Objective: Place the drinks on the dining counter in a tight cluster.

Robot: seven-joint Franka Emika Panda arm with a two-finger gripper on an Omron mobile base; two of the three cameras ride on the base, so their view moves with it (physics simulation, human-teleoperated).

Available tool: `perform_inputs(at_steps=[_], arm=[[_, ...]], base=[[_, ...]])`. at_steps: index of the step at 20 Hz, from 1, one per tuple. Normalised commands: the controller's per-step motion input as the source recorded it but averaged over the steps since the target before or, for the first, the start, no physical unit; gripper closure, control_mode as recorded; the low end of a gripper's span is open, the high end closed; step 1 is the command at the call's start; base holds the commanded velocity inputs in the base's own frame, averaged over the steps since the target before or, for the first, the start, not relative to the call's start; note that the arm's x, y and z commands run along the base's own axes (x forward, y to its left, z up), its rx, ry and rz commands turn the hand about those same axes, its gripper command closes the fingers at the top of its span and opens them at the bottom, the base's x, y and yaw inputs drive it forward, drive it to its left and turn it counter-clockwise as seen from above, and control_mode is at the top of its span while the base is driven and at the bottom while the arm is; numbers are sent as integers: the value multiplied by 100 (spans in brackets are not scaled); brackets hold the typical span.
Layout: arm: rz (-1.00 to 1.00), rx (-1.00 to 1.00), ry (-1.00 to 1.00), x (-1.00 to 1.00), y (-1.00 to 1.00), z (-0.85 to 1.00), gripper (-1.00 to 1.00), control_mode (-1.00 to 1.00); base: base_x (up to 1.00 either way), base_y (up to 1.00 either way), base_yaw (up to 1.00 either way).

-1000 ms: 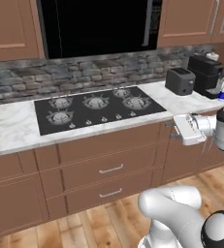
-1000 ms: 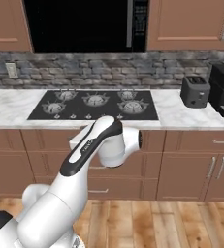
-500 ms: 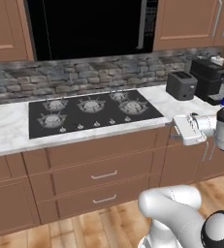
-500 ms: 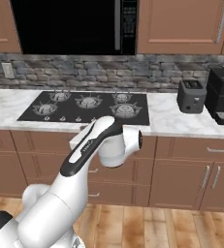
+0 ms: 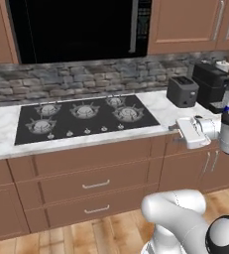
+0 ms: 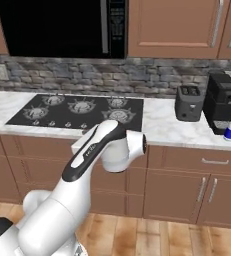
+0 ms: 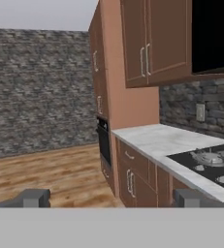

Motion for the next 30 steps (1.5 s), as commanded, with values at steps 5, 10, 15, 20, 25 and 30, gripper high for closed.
perform_inputs(at_steps=[5,10,15,20,25,30], arm=[[0,0,0,0,0,0,-100,100],[0,0,0,0,0,0,-100,100],[0,0,0,0,0,0,-100,100],[0,0,0,0,0,0,-100,100],[0,0,0,0,0,0,-100,100],[0,0,0,0,0,0,-100,100]], base=[[26,-64,2],[25,-63,-1],[30,-59,-5],[34,-52,-11],[37,-52,-8],[48,-43,-9]])
